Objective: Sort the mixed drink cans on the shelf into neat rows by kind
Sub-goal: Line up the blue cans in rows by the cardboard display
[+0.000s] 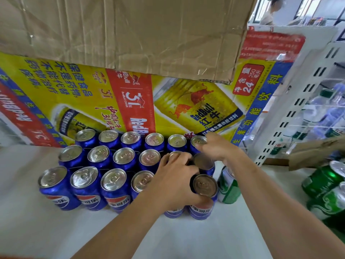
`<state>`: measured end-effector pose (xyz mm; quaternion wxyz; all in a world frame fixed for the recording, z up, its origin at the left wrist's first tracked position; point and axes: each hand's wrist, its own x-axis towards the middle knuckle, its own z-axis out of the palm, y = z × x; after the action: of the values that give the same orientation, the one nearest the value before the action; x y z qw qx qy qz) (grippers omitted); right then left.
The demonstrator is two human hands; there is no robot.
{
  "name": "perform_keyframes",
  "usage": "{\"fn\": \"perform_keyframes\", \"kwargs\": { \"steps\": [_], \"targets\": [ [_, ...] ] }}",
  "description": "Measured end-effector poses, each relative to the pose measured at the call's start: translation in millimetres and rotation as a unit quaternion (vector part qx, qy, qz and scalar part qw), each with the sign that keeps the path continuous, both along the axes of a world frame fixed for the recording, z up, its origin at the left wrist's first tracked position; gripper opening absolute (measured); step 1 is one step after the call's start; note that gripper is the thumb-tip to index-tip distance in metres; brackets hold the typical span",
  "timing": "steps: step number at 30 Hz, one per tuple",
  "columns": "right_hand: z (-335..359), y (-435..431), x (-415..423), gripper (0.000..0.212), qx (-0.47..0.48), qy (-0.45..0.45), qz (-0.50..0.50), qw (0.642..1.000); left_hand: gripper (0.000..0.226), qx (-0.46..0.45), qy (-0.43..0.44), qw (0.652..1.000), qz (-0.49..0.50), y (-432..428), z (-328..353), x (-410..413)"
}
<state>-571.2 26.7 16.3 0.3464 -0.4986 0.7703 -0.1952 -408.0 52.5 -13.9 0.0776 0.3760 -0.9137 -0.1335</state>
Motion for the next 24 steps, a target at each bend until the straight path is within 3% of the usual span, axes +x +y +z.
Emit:
{"fn": "perform_keyframes", "kwargs": {
  "steps": [2,5,7,11,14,17,19,24],
  "targets": [
    [-3,-3,-1,0.025,-0.009,-0.018,-0.016,1.000,0.064,-0.007,0.003,1.000,-0.004,-2,-3,0],
    [-8,-4,4,0.052,-0.019,-0.044,-0.042,0.998,0.075,0.001,-0.003,1.000,-0.018,-3,-5,2],
    [-15,-5,8,0.058,-0.035,-0.058,-0.059,0.996,0.081,0.036,0.017,0.999,-0.022,-5,2,8],
    [-28,-3,17,0.060,-0.083,-0.074,-0.113,0.987,0.064,0.030,0.093,0.994,0.057,-26,24,43],
    [-29,0,24,0.063,-0.084,-0.024,-0.126,0.988,0.073,0.025,0.057,0.990,0.123,-52,20,87],
    [-31,1,29,0.061,-0.075,0.017,-0.134,0.988,0.085,0.055,-0.021,0.990,0.130,-56,5,103],
    [-32,1,30,0.058,-0.077,0.032,-0.142,0.986,0.077,0.042,-0.079,0.989,0.120,-52,-4,100],
    [-32,0,32,0.050,-0.074,0.054,-0.153,0.984,0.069,0.026,-0.102,0.987,0.118,-54,-4,97]
  ]
}}
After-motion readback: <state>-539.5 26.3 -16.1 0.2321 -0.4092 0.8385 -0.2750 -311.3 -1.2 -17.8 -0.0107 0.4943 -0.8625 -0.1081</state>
